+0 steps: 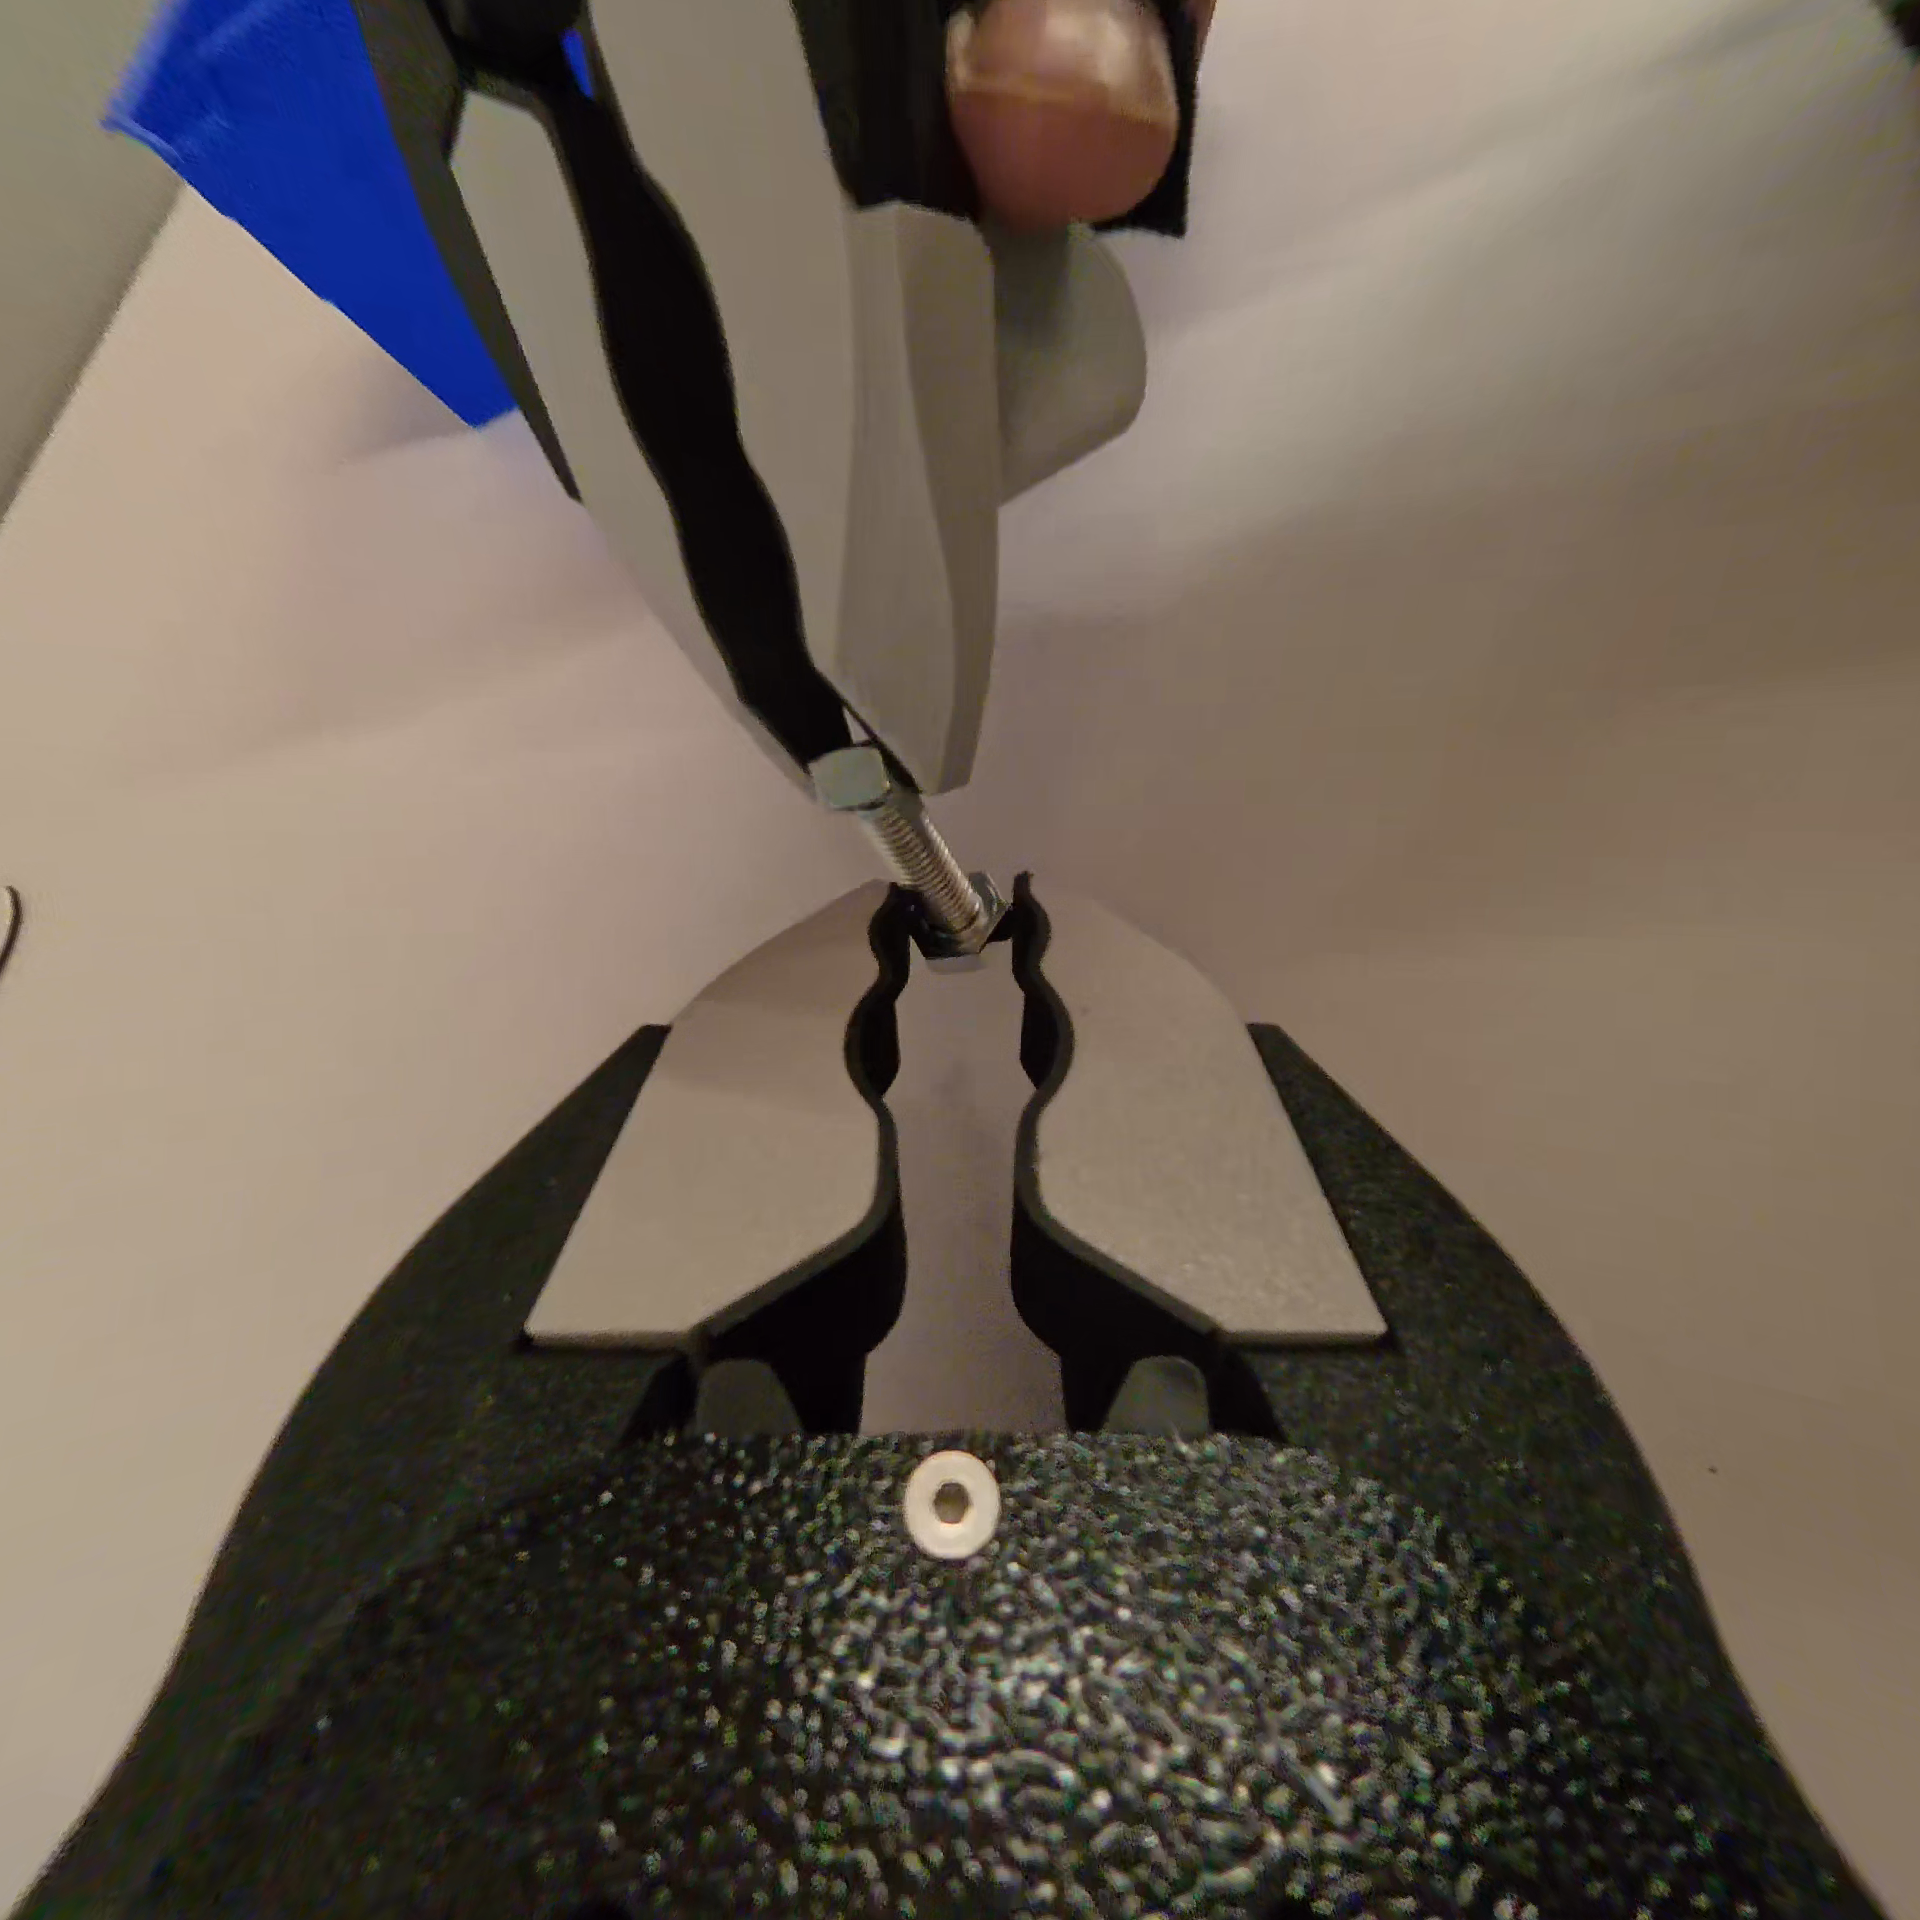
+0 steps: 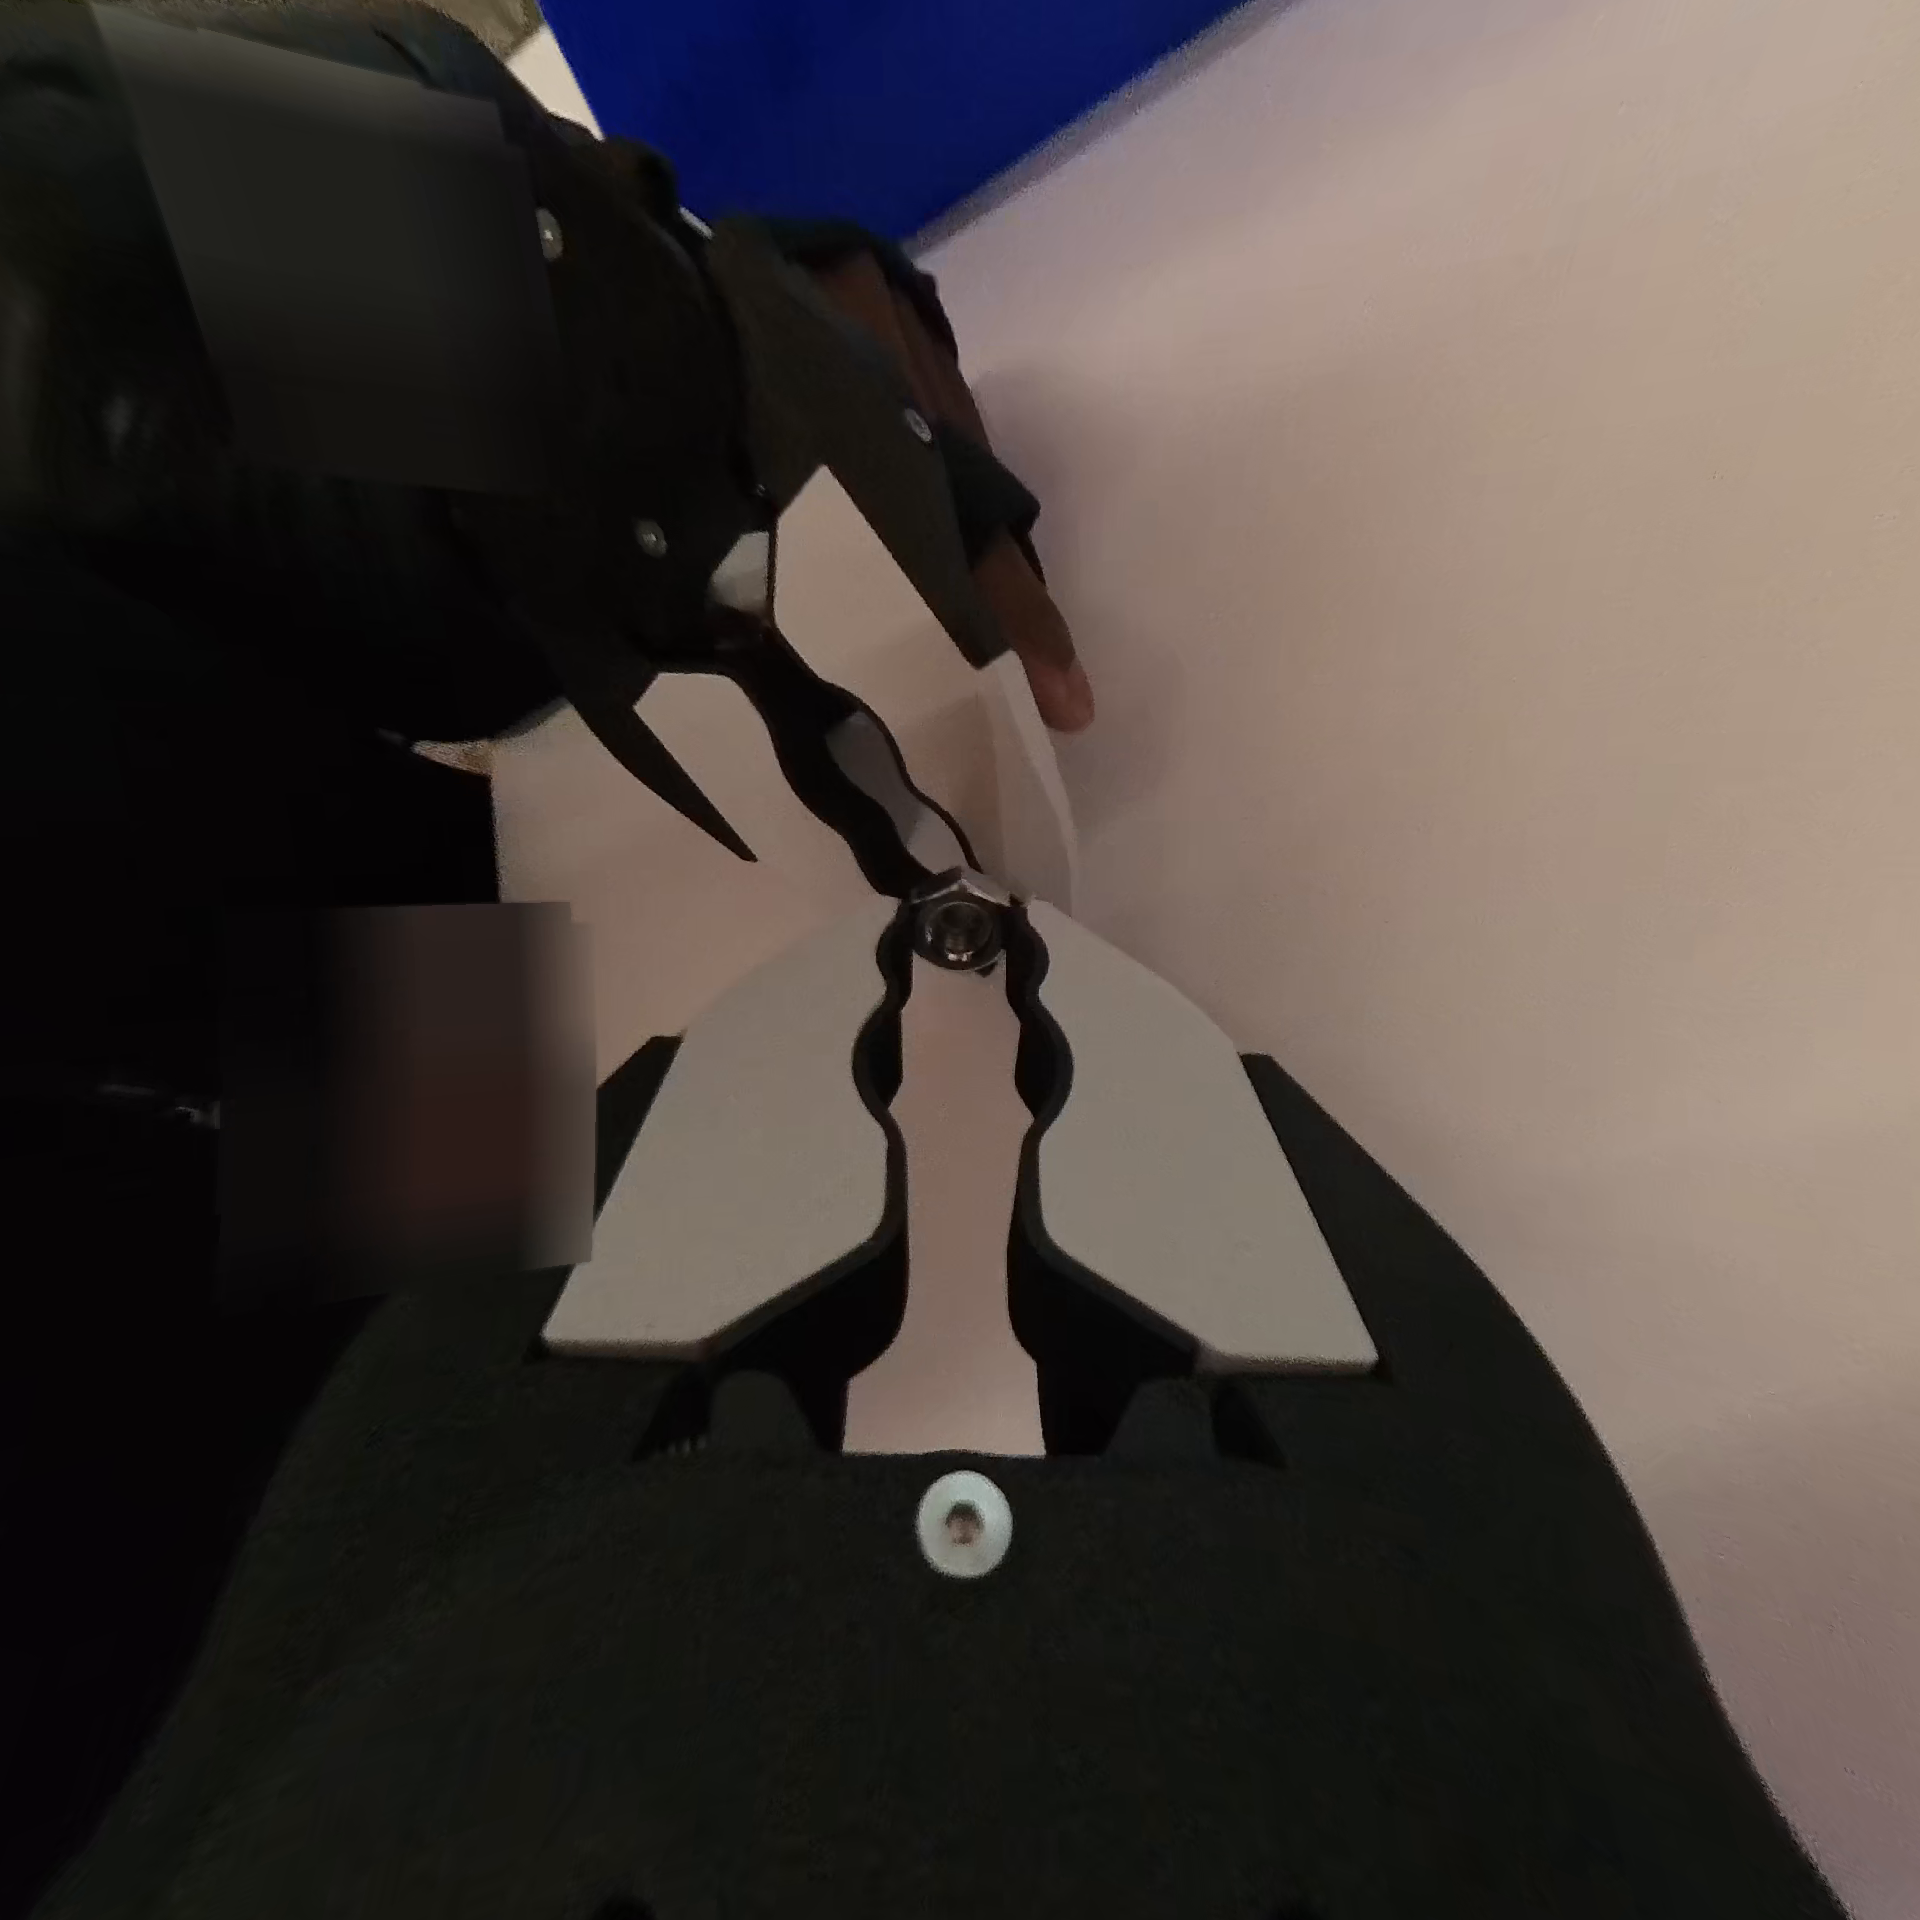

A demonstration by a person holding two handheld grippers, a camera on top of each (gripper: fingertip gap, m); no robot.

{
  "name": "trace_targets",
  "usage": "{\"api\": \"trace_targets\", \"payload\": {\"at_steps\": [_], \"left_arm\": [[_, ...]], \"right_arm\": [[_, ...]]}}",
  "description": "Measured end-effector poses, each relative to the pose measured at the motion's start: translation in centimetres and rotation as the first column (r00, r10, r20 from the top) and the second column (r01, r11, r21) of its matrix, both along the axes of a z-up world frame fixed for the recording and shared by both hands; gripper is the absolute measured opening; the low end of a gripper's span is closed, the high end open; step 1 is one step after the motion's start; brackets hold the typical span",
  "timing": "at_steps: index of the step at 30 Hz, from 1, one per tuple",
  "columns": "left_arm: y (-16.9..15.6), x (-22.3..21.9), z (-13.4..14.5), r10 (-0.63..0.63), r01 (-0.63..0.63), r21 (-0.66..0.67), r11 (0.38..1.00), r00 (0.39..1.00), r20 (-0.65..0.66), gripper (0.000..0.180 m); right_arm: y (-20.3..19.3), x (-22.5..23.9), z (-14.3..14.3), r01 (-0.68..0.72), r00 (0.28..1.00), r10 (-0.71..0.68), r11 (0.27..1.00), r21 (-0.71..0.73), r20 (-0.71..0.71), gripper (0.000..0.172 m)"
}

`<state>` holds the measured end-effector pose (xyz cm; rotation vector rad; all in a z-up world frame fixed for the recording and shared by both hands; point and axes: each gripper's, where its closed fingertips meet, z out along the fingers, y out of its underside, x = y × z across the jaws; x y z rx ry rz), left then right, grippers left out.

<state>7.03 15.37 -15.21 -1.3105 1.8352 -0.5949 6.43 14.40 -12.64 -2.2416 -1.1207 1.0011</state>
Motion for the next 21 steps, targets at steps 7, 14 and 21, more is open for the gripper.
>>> {"api": "trace_targets", "payload": {"at_steps": [7, 14, 21], "left_arm": [[-0.1, -0.1, -1.0, 0.002, -0.002, -0.006, 1.0, 0.997, -0.081, 0.019], [-0.1, -0.4, -1.6, 0.034, -0.06, -0.165, 0.984, 0.988, -0.154, 0.019], [-0.2, -0.5, -1.9, 0.035, -0.075, -0.217, 0.973, 0.983, -0.179, 0.019]], "right_arm": [[-0.2, 0.2, -0.8, 0.016, 0.999, -0.016, 1.0, 0.005, 0.028, 0.017], [-0.1, 0.1, -1.2, 0.035, 0.999, -0.035, 0.999, 0.002, 0.039, 0.017], [-0.4, -0.3, -1.4, 0.043, 0.998, -0.043, 0.999, -0.005, 0.034, 0.017]]}}
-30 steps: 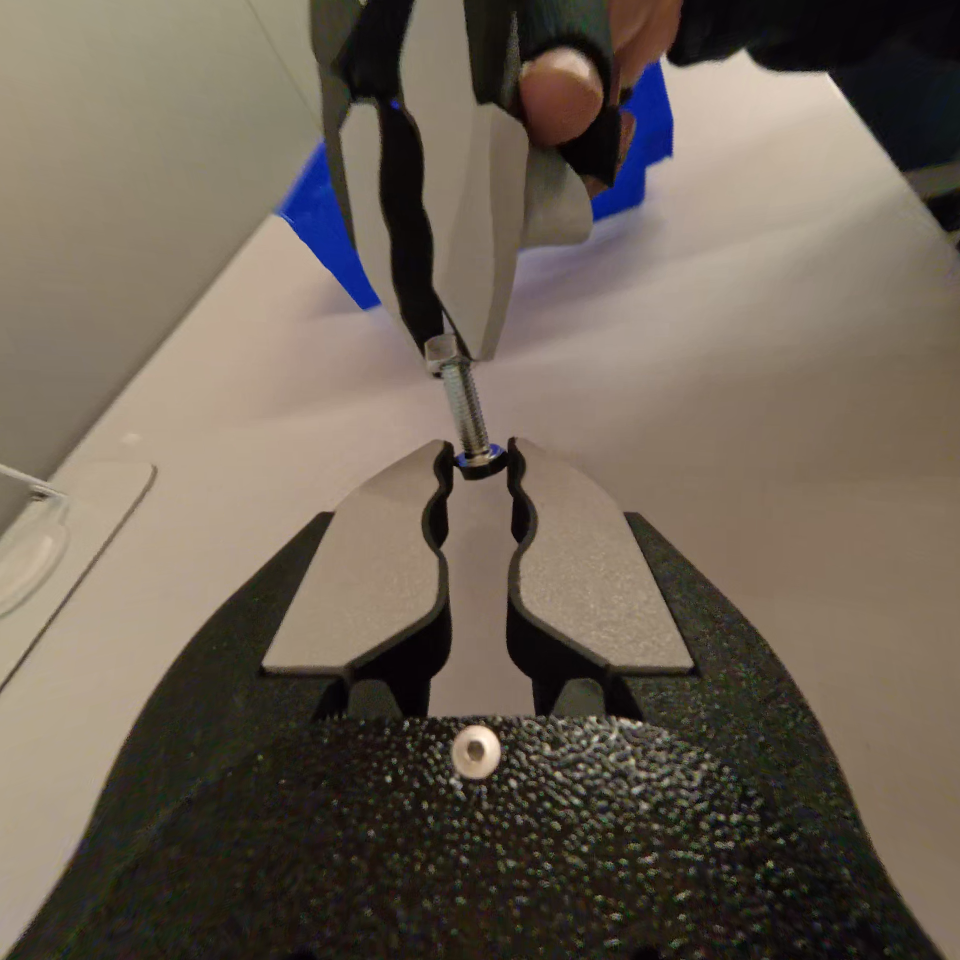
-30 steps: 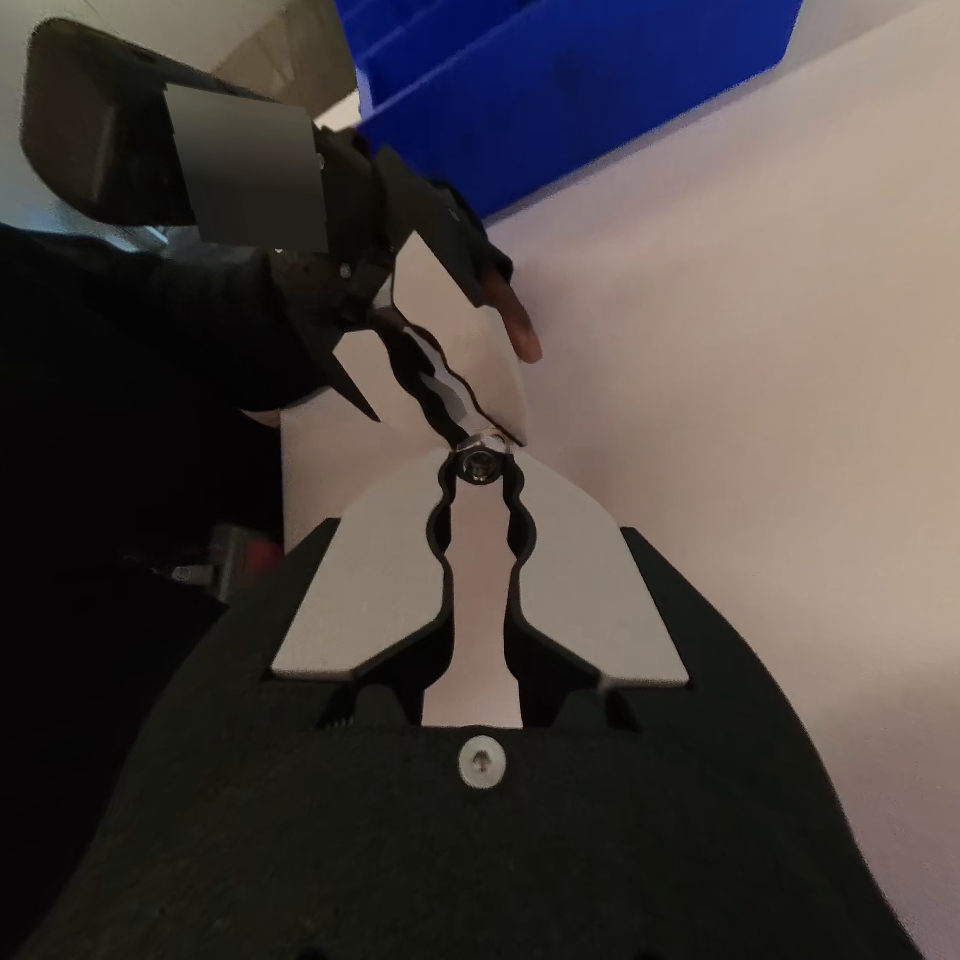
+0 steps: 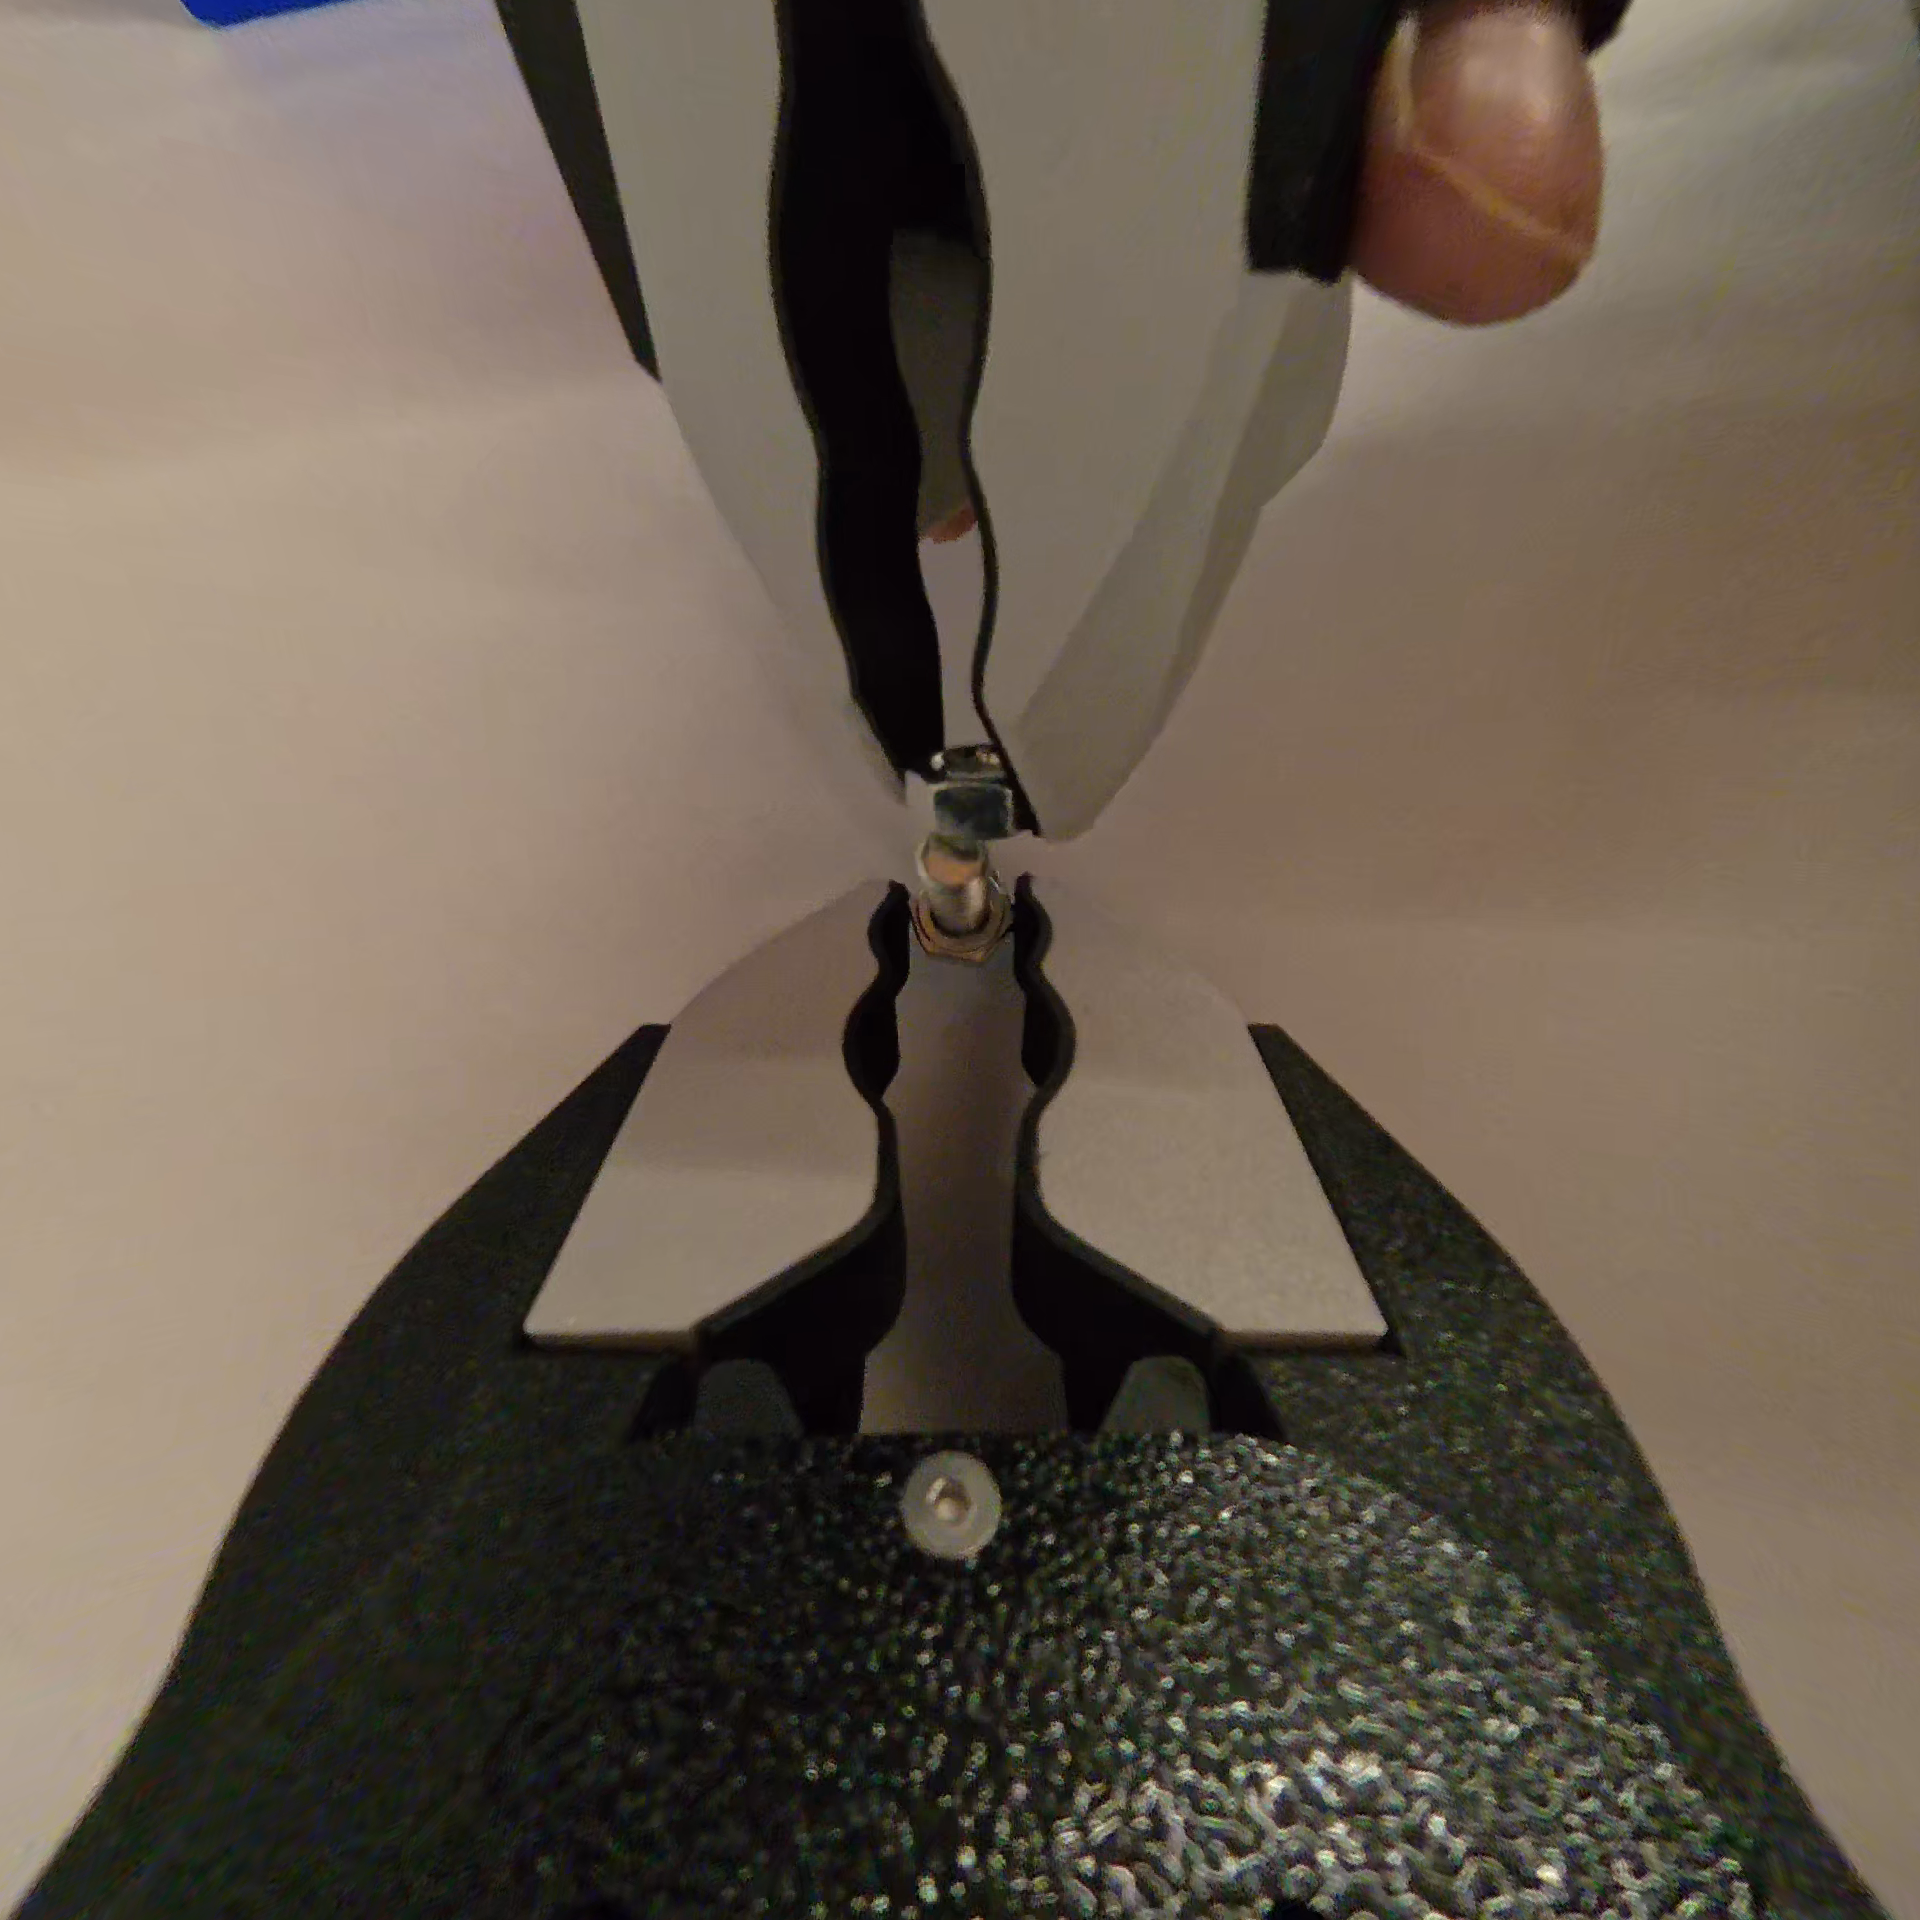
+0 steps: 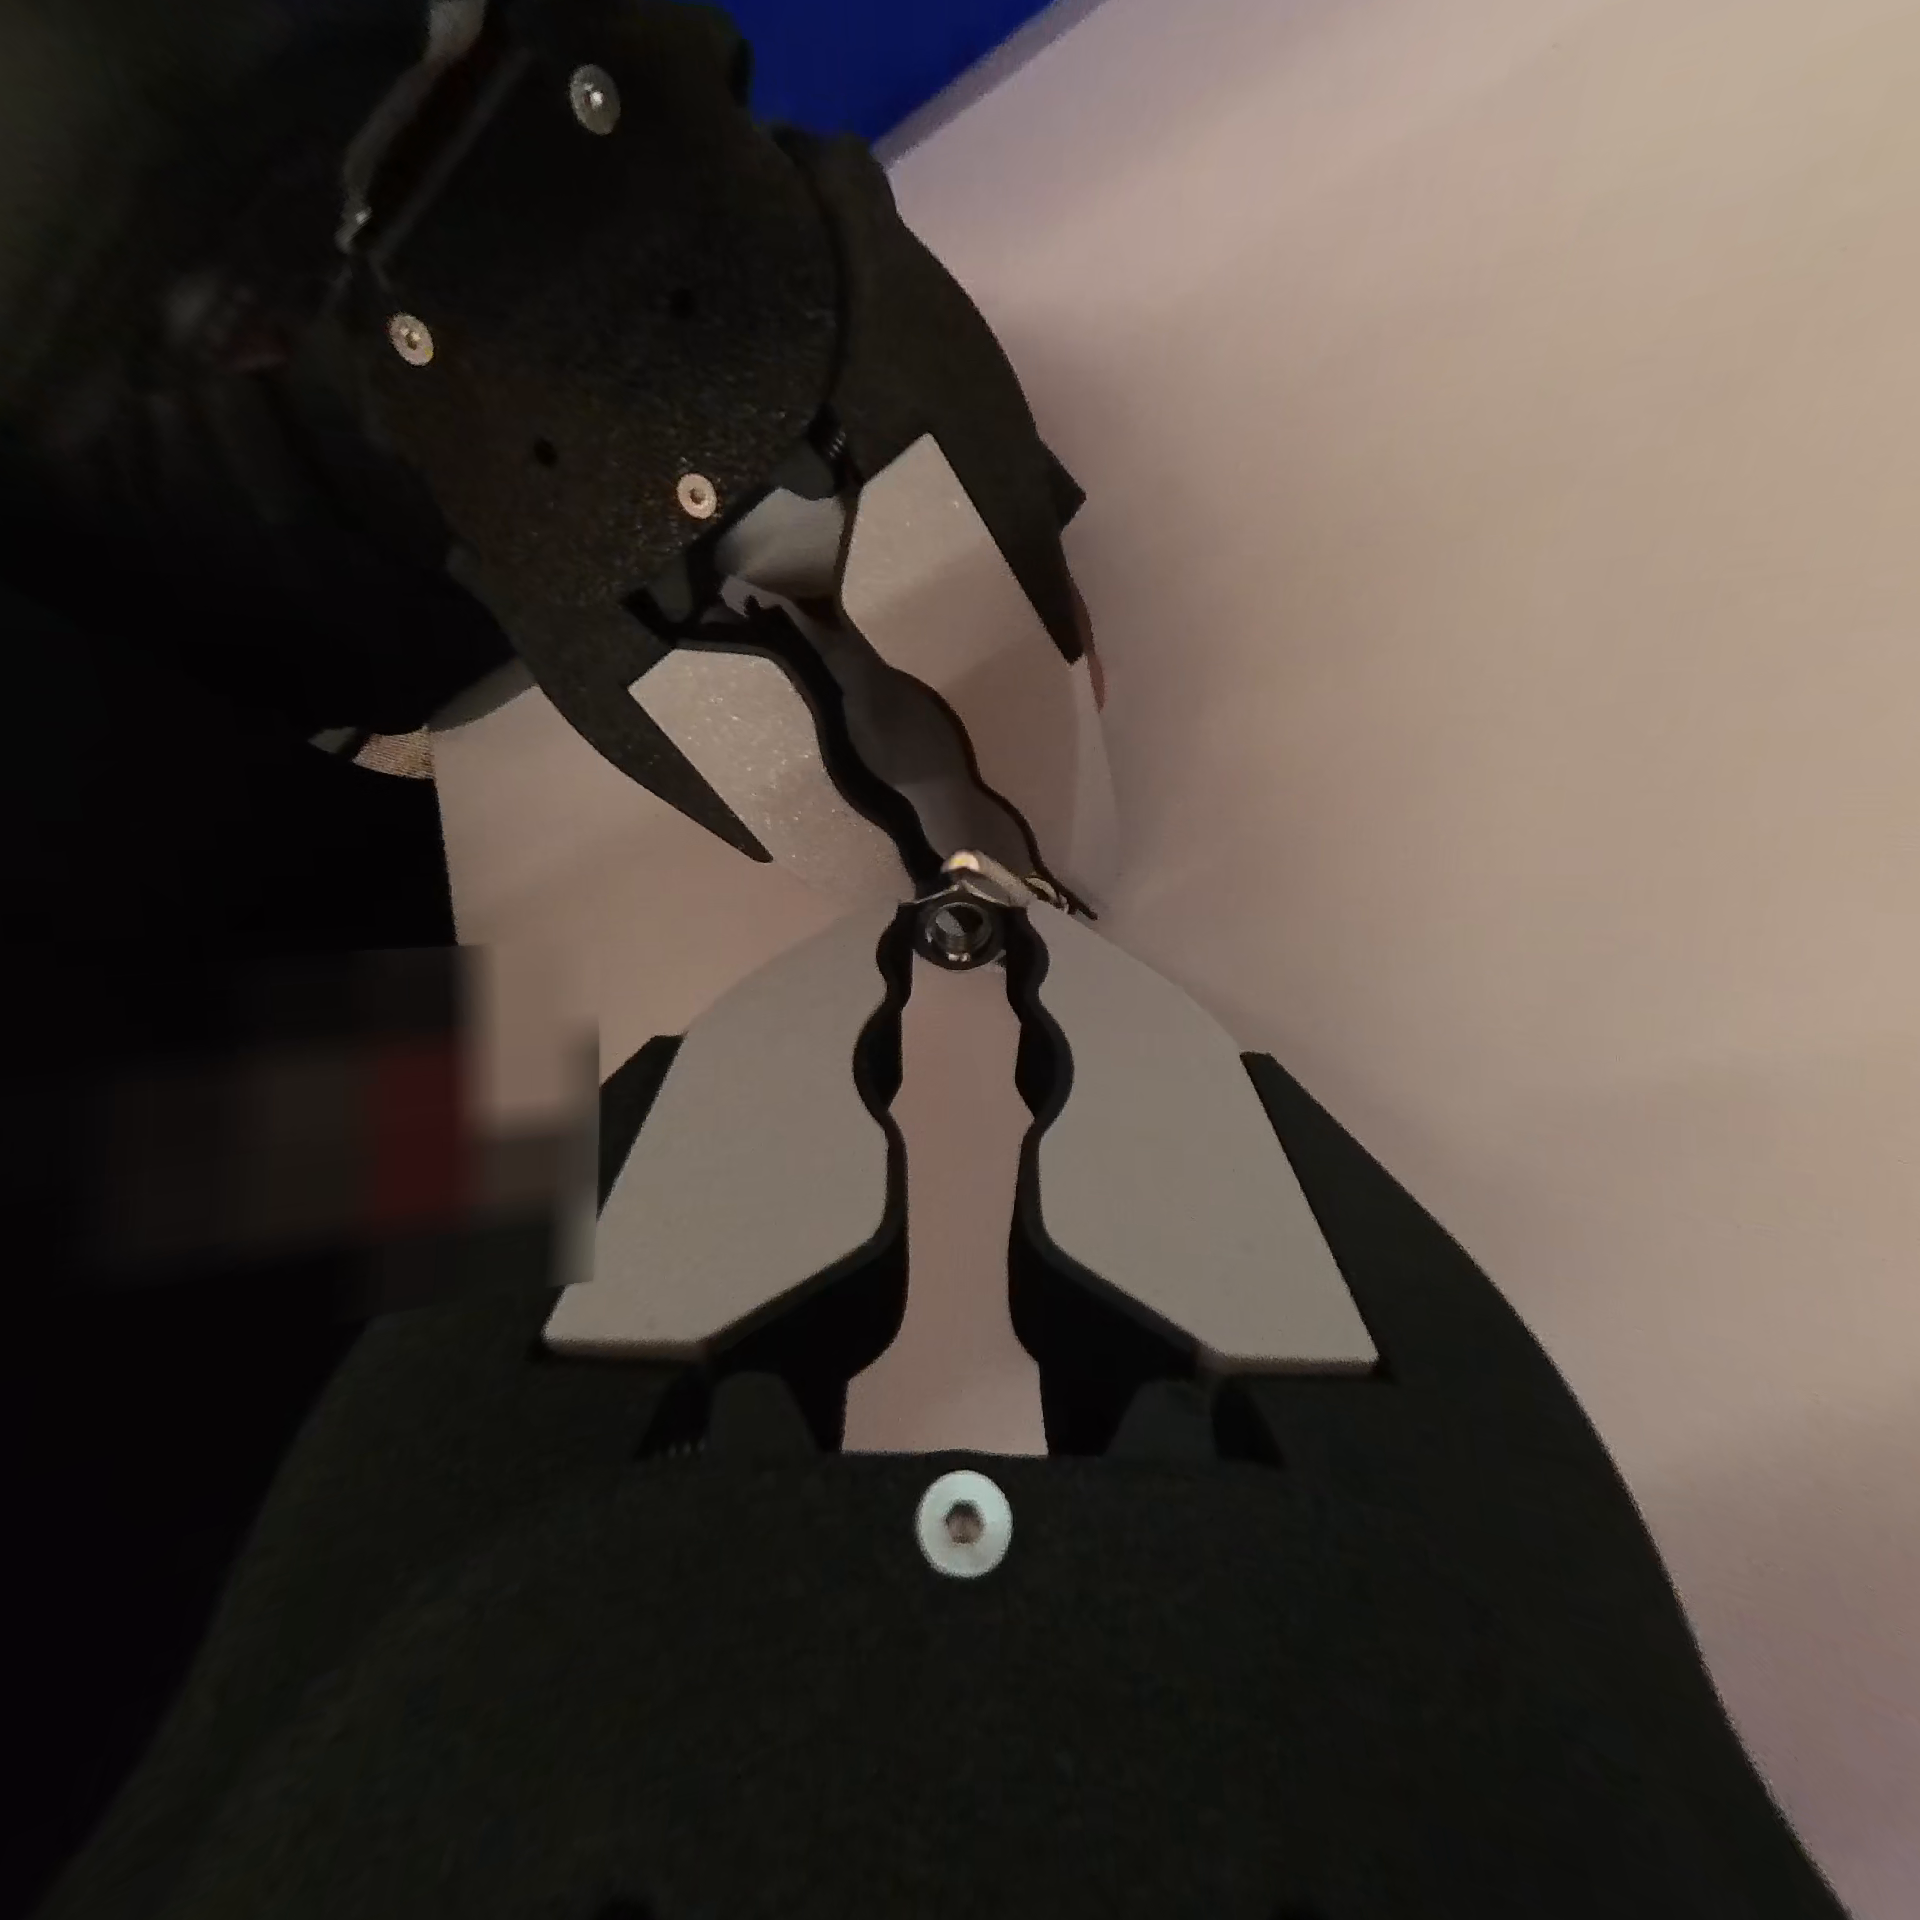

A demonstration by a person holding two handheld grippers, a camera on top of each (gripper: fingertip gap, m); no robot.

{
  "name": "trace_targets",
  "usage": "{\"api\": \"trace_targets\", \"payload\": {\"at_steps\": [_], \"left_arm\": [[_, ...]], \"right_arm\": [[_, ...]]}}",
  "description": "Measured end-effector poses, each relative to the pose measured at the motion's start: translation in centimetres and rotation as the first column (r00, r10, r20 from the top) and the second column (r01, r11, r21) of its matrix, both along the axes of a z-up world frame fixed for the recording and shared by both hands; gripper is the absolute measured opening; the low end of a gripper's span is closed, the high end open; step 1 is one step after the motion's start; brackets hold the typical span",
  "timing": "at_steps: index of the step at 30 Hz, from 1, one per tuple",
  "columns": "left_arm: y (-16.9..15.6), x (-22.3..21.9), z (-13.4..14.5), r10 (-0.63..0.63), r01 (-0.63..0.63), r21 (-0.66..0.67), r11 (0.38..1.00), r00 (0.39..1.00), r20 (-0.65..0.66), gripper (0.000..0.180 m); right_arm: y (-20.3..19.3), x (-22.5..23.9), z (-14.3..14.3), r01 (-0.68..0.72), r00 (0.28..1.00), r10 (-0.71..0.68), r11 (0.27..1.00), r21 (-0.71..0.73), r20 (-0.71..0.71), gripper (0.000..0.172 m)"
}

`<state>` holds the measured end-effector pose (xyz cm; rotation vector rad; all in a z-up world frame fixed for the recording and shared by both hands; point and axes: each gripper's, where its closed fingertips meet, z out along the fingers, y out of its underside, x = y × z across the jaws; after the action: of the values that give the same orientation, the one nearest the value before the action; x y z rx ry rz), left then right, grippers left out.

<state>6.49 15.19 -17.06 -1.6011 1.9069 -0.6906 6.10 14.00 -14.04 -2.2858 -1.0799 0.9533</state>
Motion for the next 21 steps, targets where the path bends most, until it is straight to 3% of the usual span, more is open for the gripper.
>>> {"api": "trace_targets", "payload": {"at_steps": [12, 21], "left_arm": [[0.5, -0.1, 0.2, 0.049, -0.05, 0.053, 0.997, 0.999, 0.015, 0.018], [-0.1, 0.0, -0.1, 0.023, -0.023, 0.005, 1.0, 1.0, -0.014, 0.018]], "right_arm": [[0.2, 0.0, 0.7, -0.062, 0.998, 0.06, 0.994, 0.091, 0.029, 0.017], [0.5, -0.1, 0.8, -0.184, 0.966, 0.152, 0.973, 0.141, 0.21, 0.017]]}}
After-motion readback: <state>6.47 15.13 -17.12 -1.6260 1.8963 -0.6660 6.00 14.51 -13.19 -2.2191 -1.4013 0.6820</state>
